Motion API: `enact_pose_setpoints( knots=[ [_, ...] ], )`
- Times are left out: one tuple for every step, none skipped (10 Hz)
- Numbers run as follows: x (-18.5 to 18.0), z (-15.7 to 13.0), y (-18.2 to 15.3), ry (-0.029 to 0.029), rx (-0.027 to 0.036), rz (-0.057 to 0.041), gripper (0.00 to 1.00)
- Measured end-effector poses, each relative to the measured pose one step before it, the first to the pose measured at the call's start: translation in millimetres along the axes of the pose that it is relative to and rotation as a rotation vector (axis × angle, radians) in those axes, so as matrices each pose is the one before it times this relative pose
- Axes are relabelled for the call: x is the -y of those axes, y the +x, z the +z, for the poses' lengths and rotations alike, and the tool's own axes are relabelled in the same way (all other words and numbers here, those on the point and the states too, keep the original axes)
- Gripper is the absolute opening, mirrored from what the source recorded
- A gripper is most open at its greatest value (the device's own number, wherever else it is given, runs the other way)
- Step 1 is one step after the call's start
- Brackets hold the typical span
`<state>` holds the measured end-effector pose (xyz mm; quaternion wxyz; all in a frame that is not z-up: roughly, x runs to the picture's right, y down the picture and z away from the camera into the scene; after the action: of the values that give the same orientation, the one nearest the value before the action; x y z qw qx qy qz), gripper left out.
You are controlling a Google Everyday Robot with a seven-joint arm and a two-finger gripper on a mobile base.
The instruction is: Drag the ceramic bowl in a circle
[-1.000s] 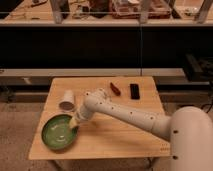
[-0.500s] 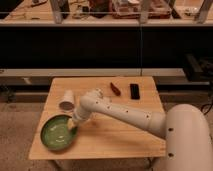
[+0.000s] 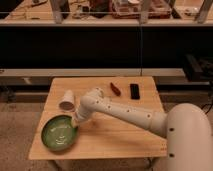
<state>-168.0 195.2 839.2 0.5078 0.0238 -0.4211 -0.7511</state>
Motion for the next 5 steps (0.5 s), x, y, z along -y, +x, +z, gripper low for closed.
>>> enact_pose_setpoints(
  knots=[
    [-2.52,-5.34,-0.5,-0.0051,-0.00626,0.00349,0.14],
    [-3.41,-10.37,-0.29,-0.0094,-0.01272,0.00166,0.14],
    [-4.08,-9.83,-0.44,-0.00982,-0.01237,0.00292,0.14],
    [-7.65,-10.49,-2.48,-0.01326,-0.01259,0.01294,0.14],
    [-18.62,-16.08,-7.1,-0.0265,-0.01748,0.0354,0.14]
  ],
)
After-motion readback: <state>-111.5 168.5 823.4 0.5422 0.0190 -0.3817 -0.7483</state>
